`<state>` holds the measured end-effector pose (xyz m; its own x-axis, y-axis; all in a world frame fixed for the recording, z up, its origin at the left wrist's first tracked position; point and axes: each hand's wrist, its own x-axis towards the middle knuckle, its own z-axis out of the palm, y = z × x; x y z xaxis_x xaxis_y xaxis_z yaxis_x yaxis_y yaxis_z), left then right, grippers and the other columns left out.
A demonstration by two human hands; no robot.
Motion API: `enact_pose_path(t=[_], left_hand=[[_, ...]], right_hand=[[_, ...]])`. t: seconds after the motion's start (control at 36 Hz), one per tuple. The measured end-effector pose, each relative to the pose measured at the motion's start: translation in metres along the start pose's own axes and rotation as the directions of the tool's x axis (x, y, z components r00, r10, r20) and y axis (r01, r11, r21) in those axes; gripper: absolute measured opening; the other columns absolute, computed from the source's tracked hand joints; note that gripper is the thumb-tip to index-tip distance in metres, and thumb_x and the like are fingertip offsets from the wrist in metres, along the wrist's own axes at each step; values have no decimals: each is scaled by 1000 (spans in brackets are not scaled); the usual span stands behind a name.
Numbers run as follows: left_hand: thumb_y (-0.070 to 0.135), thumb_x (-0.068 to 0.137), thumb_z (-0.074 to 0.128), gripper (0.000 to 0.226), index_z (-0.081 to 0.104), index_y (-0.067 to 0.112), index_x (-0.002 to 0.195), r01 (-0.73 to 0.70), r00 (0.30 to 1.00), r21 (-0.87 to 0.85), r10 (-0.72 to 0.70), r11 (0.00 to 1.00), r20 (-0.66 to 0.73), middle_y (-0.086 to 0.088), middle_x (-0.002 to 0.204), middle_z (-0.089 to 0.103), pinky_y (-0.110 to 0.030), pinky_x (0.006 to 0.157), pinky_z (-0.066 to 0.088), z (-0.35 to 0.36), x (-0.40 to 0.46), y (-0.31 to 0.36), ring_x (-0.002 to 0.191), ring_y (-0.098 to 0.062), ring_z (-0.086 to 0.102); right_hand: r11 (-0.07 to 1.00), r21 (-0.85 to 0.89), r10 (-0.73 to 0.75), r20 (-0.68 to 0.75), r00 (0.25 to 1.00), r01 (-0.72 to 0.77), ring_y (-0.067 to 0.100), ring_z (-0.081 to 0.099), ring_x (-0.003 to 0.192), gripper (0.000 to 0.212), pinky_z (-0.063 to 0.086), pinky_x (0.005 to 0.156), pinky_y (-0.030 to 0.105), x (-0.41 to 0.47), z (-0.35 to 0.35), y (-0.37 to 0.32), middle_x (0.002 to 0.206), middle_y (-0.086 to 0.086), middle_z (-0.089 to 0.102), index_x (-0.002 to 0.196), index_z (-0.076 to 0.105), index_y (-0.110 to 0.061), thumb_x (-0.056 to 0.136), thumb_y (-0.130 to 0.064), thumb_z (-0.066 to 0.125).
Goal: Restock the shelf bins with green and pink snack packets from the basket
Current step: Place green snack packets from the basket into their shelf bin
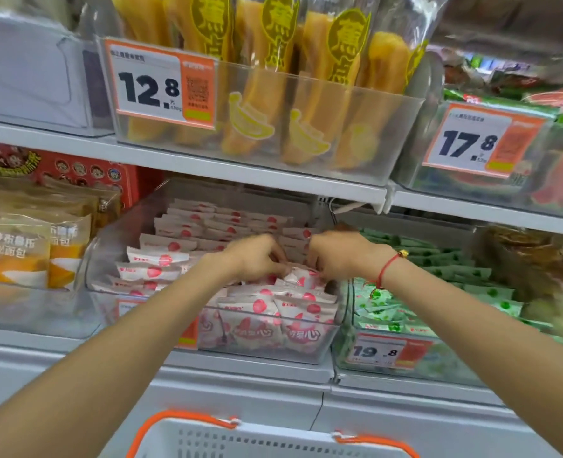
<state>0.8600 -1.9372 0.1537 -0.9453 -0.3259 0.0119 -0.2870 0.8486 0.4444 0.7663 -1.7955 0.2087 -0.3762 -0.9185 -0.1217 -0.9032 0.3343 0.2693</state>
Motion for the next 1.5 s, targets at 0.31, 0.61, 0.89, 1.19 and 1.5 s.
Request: enact_pose_path(t=[0.31,0.61,0.89,1.19,1.5], left_hand=[[40,88,64,28,72,22,108,-46,997,-52,42,998,-69,6,106,71,-33,86,51,-18,-28,0,94,-11,65],[38,82,72,51,57,22,127,-73,926,254,-29,964,377,4,119,61,-24,85,45,-41,-53,16,102,-12,57],[43,81,71,42,63,29,120,-270,935,572,69,774,348,8,104,65,-28,64,35,-31,-49,34,91,-16,55],[30,84,66,34,43,16,63,-418,898,648,179,637,403,2,61,41,-30,51,29,-27,-48,31,63,-21,38],[18,89,65,23,69,23,111,-63,998,3,63,998,12,18,99,67,-12,86,48,-84,-75,-13,90,9,61]], right_hand=[[998,31,-43,-165,985,49,29,59,105,21,44,72,30,-15,13,2,103,4,64,101,66,-22,83,-13,59],[965,238,-144,135,980,109,22,57,110,50,48,92,33,-24,-4,-22,121,3,63,129,57,-18,87,-46,59],[985,131,-125,98,987,112,25,57,97,42,39,70,27,-16,7,-27,92,2,55,116,63,-18,77,-25,76],[986,108,-150,206,967,130,26,56,79,13,47,66,28,-14,15,-35,77,3,53,86,59,-13,76,-6,64],[940,319,-89,-100,991,117,19,61,106,35,50,93,34,-28,0,-15,117,-3,67,121,65,-24,92,-13,50]])
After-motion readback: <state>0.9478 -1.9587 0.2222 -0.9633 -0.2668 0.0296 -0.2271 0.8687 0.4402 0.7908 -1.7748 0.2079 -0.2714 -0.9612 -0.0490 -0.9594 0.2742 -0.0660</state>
